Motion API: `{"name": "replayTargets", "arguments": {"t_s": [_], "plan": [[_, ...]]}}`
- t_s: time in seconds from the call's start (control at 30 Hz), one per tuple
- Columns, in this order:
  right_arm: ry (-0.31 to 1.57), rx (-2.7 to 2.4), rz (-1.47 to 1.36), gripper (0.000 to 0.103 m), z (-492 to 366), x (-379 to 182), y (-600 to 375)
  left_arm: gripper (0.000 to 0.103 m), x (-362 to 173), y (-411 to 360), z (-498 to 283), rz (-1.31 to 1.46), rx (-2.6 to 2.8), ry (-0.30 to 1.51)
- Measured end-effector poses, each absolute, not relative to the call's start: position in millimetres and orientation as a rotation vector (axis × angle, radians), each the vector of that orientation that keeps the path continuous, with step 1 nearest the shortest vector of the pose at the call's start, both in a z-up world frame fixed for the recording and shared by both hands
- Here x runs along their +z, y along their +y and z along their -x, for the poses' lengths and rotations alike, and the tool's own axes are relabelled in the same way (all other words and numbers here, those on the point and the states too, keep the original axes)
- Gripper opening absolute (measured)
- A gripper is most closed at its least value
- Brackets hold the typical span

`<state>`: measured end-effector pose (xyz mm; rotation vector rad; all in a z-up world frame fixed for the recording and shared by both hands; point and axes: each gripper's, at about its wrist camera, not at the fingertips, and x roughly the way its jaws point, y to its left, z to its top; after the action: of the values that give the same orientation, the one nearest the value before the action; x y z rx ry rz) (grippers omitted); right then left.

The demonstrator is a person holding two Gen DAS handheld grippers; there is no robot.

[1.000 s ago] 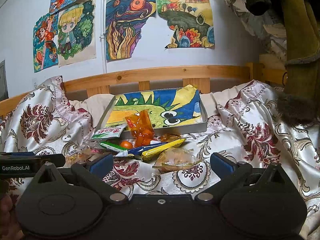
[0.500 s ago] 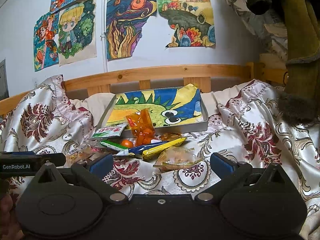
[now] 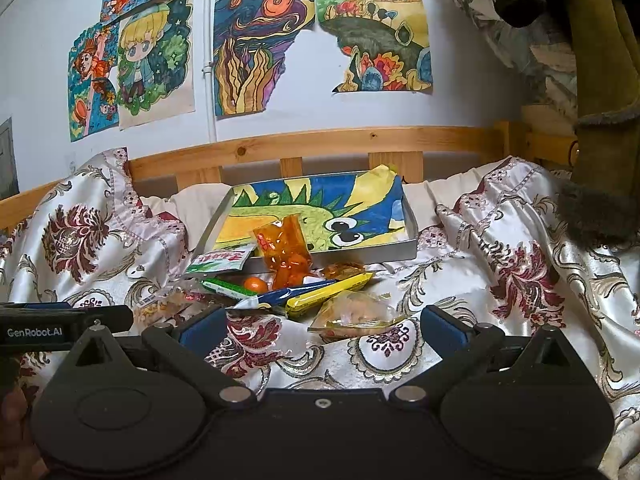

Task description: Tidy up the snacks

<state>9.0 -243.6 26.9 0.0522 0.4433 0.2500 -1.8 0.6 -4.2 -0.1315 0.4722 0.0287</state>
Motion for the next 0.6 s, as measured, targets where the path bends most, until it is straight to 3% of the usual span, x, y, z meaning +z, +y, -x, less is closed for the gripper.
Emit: {"name": "replayTargets", "arguments": {"t_s": [0.6], "plan": [[0.515, 0.221, -0.040, 0.102, -12.7, 16.6, -237.9, 0.103, -9.9, 1.3, -7.3, 0.100, 0.072, 0.539]]}}
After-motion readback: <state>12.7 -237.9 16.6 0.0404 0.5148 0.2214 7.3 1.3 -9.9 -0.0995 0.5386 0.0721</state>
